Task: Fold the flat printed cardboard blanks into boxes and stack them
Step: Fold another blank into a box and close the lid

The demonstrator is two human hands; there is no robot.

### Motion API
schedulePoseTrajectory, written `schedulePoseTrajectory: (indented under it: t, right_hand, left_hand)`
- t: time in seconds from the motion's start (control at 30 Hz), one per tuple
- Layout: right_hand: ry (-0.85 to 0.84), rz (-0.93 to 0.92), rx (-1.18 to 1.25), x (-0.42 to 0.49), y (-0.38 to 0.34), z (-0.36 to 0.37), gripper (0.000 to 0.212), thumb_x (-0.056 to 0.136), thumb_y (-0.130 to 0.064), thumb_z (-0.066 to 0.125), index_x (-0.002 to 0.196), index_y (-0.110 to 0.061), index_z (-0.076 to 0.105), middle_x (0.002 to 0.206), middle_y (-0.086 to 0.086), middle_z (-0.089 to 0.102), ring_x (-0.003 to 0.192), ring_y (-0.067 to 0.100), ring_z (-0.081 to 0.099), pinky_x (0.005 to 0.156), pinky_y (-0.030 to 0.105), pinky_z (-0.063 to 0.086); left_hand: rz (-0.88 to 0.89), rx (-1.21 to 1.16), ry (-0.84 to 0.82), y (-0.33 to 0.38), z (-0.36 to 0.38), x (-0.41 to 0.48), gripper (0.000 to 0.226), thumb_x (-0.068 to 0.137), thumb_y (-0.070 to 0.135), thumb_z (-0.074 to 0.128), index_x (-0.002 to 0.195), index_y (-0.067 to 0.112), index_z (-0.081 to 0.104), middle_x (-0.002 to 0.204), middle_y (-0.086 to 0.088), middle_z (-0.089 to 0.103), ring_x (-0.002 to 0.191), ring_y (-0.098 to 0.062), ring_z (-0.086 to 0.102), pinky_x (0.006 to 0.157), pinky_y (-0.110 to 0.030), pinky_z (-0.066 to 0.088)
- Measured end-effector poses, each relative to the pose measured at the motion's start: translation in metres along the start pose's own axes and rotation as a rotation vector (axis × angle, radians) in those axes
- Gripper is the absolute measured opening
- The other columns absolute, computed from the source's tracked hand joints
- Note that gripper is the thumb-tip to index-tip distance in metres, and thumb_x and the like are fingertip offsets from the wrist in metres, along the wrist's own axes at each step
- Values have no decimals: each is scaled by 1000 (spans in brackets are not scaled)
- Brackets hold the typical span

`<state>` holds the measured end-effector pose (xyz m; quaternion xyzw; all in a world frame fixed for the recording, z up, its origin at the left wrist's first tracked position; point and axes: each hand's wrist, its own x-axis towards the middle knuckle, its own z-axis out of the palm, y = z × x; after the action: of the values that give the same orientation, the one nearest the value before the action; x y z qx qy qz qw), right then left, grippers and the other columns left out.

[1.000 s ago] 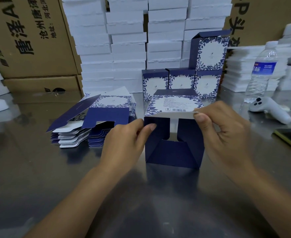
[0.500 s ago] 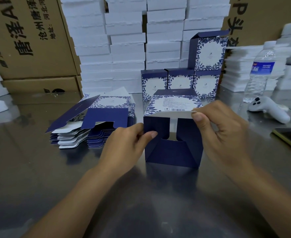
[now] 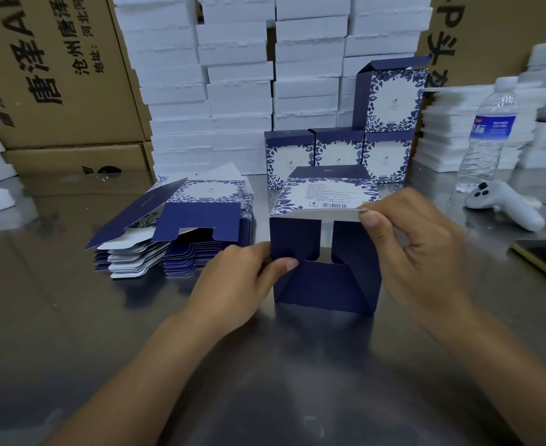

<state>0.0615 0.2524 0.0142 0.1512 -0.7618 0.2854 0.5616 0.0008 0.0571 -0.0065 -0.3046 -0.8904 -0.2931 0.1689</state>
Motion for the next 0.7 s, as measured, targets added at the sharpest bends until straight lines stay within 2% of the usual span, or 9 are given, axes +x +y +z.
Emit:
schedulePoseTrajectory:
  t: [0.1,0.2,0.3,0.4,0.47,0.53,0.6,0.7]
  right_hand:
    - [-12,8,-2,0,-1,0,36,94,-28,49,79,-2,69,70,7,57,68,16,47,60,22,36]
    - [-15,14,3,1,-2,0,39,94,-31,47,79,-2,69,71,7,57,68,14,48,62,19,35]
    - [-15,15,5,1,-2,0,36,93,-27,48,79,-2,69,71,8,57,68,15,48,60,23,36]
    - [-10,10,5,1,-1,0,34,93,-26,49,78,-2,69,71,8,58,68,16,48,59,28,38]
    - [-6,15,10,1,-1,0,34,93,-26,49,78,-3,69,71,7,58,68,15,48,59,26,38]
    - [-9,21,15,1,-2,0,34,93,-27,49,79,-3,69,72,5,57,68,13,48,61,22,37]
    - [-18,19,24,1,-2,0,34,93,-26,49,79,-4,69,73,3,56,69,12,48,62,19,36]
    - [-16,17,22,1,-2,1,34,93,-26,49,78,-4,69,72,3,56,69,12,48,62,20,36]
  left_hand:
    - [-46,-9,-41,-3,0,0,43,83,59,46,60,23,38,49,6,39,48,-10,38,49,-31,27]
    - [-65,71,-144,-5,1,-1,39,86,56,49,64,24,45,55,6,48,56,-13,47,49,-30,30]
    - [-35,76,-140,-5,2,-1,40,90,51,50,59,29,38,52,7,45,53,-12,43,48,-27,27]
    - [-22,49,-135,-5,2,-1,40,90,49,50,58,27,39,47,5,41,49,-11,41,46,-25,23]
    - [-39,36,-135,-6,3,0,41,89,49,52,58,24,39,46,5,40,47,-11,41,45,-23,22]
    - [-67,30,-181,-8,1,0,40,88,50,54,61,22,45,52,5,49,51,-10,47,48,-25,28]
    - [-76,76,-275,-10,0,1,36,88,52,53,72,19,56,63,3,59,61,-12,56,55,-29,38]
    - [-46,114,-318,-11,0,0,36,91,49,51,82,15,61,69,1,62,67,-15,58,62,-31,43]
